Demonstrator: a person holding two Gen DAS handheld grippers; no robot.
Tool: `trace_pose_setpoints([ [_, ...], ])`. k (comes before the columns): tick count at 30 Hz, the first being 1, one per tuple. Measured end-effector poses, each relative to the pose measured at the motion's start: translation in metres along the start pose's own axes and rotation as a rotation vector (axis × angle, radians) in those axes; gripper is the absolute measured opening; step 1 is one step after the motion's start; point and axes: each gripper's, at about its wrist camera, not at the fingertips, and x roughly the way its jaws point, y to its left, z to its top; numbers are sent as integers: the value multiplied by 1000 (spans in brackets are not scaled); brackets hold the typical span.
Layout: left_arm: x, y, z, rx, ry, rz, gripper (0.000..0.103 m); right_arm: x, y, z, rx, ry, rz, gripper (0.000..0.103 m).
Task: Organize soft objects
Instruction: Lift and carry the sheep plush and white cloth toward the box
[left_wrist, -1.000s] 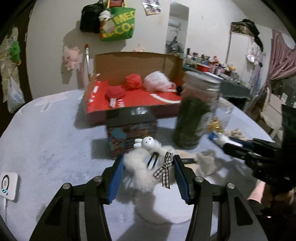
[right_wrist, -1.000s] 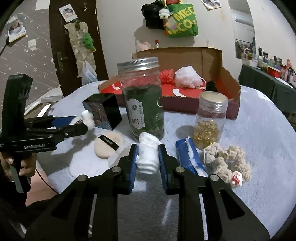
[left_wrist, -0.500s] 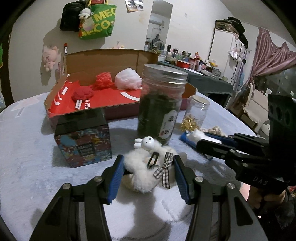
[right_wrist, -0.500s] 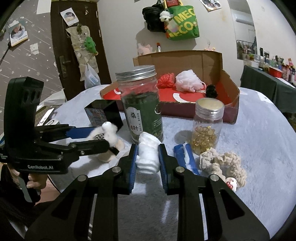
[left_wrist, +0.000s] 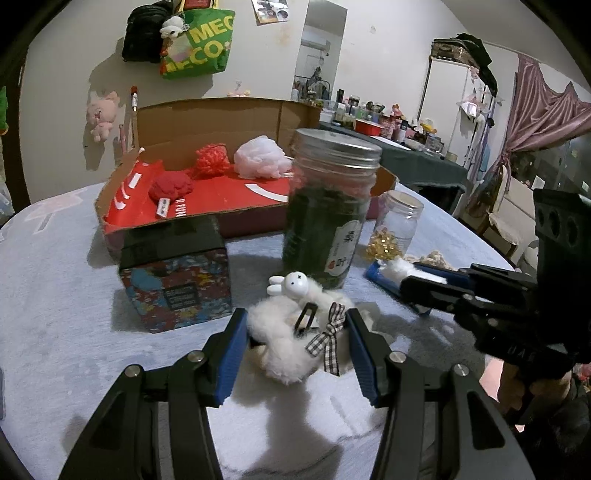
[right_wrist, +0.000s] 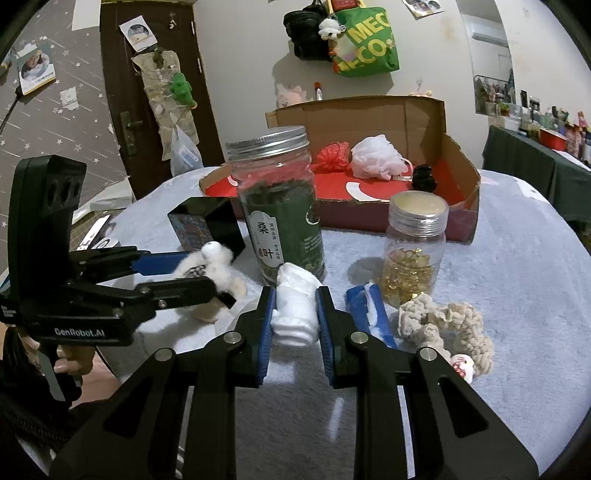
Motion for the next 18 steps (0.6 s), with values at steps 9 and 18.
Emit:
trace_pose_setpoints([
  [9,-26,36,-8,-27,-5,76,55,-11,-19,-3,25,9,-34,21],
  [18,-44,71,-16,-48,12,159,55,-26,-41,-3,53,27,-76,21],
])
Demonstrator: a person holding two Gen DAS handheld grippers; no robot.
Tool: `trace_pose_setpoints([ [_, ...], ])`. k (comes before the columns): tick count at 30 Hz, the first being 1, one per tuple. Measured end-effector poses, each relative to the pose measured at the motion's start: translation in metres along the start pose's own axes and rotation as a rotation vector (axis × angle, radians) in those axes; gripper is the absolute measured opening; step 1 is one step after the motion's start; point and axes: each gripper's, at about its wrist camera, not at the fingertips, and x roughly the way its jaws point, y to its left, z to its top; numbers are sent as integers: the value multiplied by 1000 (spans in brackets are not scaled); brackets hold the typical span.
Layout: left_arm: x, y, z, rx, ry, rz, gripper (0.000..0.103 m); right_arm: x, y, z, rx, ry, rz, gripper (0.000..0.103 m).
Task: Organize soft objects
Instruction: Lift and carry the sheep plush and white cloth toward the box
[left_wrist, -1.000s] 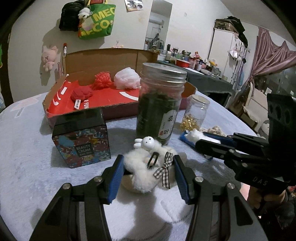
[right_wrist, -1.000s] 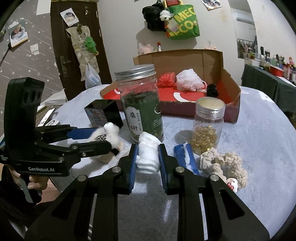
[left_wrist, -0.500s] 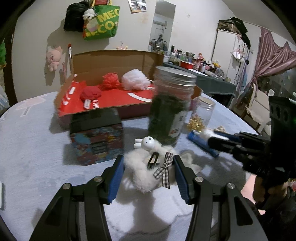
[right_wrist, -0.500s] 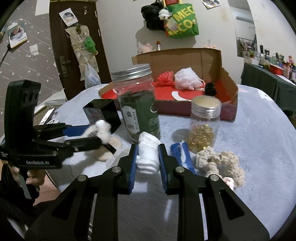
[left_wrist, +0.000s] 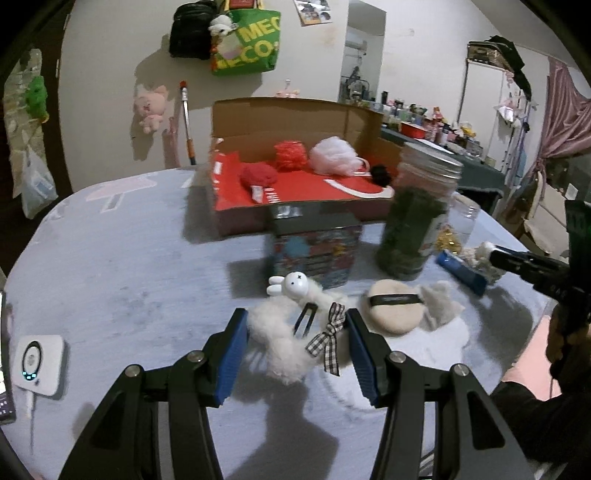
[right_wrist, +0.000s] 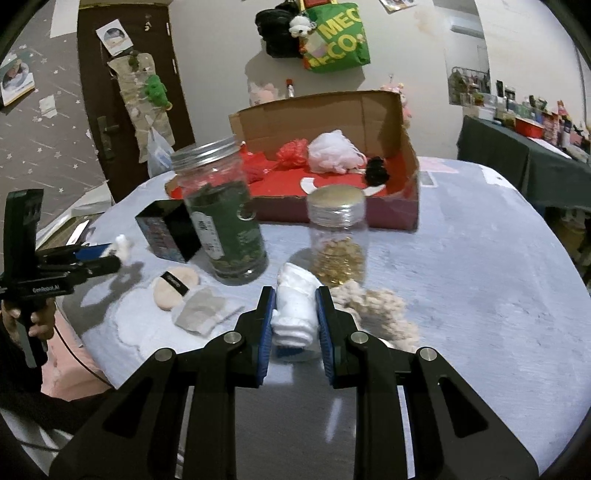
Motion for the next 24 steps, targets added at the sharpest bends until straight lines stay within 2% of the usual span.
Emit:
trace_pose_setpoints([
  [5,4,20,4,-5,0,23,55,-2,-15,3,23,9,-22,21],
  [24,35,54,39,85,21,-4,55,15,-57,31,-26,50,-47,21],
])
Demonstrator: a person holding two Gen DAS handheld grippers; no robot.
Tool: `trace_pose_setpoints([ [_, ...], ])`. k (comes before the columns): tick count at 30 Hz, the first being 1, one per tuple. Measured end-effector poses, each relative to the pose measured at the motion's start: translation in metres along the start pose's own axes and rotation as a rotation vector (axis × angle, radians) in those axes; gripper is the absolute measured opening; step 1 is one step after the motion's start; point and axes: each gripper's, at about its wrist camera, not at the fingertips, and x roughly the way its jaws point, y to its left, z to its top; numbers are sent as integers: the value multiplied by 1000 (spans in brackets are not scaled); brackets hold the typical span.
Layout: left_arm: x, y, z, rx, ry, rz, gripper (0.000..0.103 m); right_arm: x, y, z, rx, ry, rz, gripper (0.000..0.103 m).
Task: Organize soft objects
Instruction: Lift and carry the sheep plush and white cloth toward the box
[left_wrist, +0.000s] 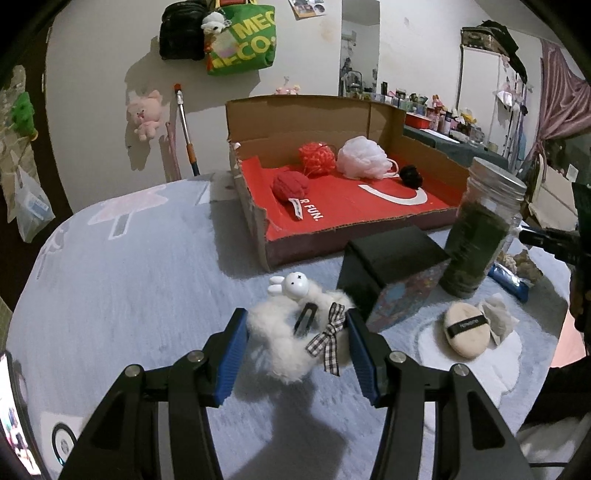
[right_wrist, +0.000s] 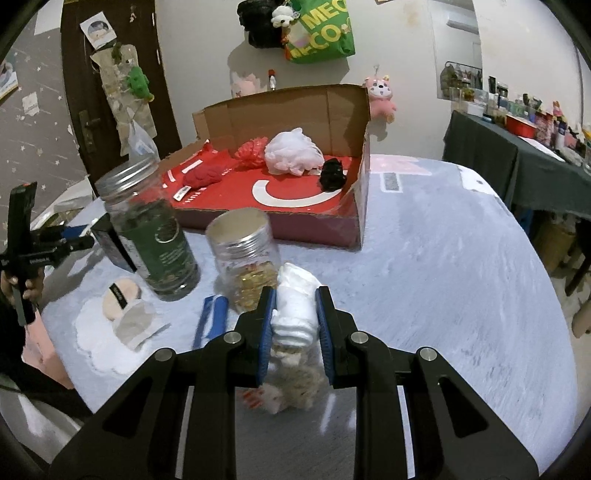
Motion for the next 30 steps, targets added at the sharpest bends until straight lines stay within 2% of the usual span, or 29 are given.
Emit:
trace_pose_setpoints([
  [11,14,8,29,36,6,-45,55,19,-14,26,-34,34,74,21],
  [16,19,6,54,67,10,-73,55,26,-19,48,-53,43,121,21],
  [22,35,-2,90,81,23,-142,55,38,-14,82,-91,41,185,21],
  [30,83,-17,138,85,112,-182,55,76,4,127,-153,94,222,21],
])
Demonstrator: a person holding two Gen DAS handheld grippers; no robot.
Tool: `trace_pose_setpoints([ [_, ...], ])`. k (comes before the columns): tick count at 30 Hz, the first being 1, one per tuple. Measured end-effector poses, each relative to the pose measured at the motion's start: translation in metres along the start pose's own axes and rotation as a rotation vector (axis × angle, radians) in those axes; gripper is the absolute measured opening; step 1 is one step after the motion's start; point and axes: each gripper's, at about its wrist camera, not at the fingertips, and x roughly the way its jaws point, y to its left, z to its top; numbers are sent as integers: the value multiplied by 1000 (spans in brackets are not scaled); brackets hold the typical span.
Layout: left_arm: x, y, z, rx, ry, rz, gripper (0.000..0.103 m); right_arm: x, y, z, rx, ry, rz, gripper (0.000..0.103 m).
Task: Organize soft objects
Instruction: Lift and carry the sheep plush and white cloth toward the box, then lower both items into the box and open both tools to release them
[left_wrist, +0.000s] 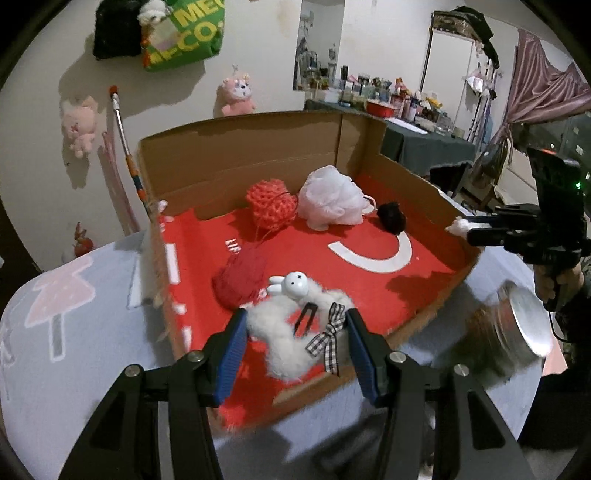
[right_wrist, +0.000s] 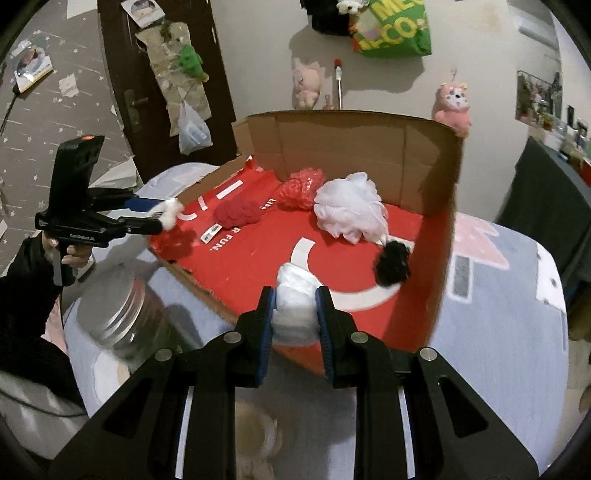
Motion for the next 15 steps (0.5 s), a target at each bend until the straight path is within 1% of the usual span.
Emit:
trace_pose_setpoints([
  [4,27,-6,19,5,70,-8,55,26,-3,21,-6,73,-12,21],
  [7,48,-11,31,18,112,-5,55,51,-7,36,3,145,-25,21],
  [12,76,-15,47,21,165,3,55,90,-14,47,0,257,-66,21],
  [15,89,-18,56,24,189,3,55,107,-17,53,3,298,-92,21],
])
